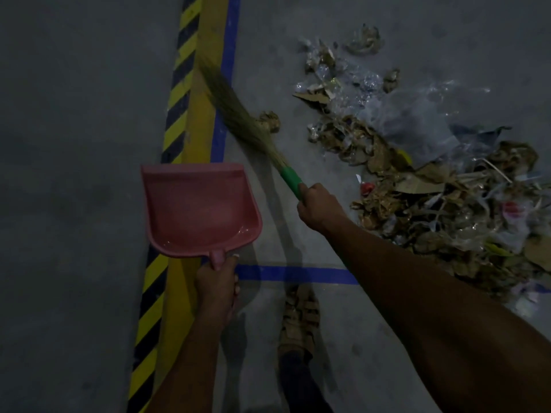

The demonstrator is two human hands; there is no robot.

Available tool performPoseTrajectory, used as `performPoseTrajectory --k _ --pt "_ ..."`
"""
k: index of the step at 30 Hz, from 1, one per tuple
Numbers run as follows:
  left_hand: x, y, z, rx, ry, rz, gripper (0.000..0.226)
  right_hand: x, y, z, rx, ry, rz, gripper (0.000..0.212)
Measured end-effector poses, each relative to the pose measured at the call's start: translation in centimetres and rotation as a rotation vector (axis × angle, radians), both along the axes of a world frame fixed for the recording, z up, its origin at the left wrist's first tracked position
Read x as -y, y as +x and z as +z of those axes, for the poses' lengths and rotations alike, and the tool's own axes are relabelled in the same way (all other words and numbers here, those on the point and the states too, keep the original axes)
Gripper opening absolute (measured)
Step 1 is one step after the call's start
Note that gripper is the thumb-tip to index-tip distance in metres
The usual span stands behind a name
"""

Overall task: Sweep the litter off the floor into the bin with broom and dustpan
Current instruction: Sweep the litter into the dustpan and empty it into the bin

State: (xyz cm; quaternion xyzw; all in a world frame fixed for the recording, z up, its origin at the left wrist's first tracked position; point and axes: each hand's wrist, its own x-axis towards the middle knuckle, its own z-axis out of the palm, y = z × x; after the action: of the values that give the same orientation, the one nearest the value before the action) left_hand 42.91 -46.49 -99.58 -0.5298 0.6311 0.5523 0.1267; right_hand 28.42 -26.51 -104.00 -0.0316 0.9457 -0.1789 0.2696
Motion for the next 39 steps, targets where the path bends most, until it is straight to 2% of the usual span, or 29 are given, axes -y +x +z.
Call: performPoseTrajectory --k 4,11,14,17,19,23,26,31,36,39 --pt "0.5 -2.2 -0.3 0.015 -0.023 -0.058 0.024 0.0 -3.3 0.8 0.004 -0.069 -0.181 0.032" --pt "-0.9 -5.2 0.3 0.01 -0.006 -0.136 0.027 -4.1 -5.5 2.5 0.099 -0.328 -0.825 0.015" --pt "-2.4 -6.9 0.7 -0.021 -0.001 -0.19 0.027 -7.0 -4.4 3.1 0.11 -0.448 -0.995 0.008" --pt "-4.3 -8.2 1.2 -0.081 0.004 -0.266 0.019 -10.3 -2.5 2.8 0.058 -0.479 -1.094 0.014" --pt "-5.8 -8.8 1.5 -0.084 0.013 -0.334 0.019 -12.7 -0.7 2.6 0.025 -0.414 -1.164 0.022" --pt "-8.6 -9.4 2.0 -0.069 0.034 -0.455 0.026 -17.1 3.6 2.5 -0.004 -0.271 -1.191 0.015" --pt "-10.0 -9.3 2.1 -0.053 0.052 -0.531 0.029 -18.7 7.3 2.2 -0.046 -0.226 -1.244 0.02" --pt "-11.7 -8.7 2.9 -0.022 0.053 -0.642 0.029 -19.0 13.2 2.7 -0.203 -0.095 -1.177 0.025" --pt "-11.6 -8.4 3.8 0.0 0.022 -0.759 0.027 -18.1 17.7 3.7 -0.272 -0.1 -1.17 0.059" --pt "-10.9 -8.5 4.0 -0.022 0.017 -0.81 0.025 -17.6 19.9 4.4 -0.304 -0.071 -1.164 0.064"
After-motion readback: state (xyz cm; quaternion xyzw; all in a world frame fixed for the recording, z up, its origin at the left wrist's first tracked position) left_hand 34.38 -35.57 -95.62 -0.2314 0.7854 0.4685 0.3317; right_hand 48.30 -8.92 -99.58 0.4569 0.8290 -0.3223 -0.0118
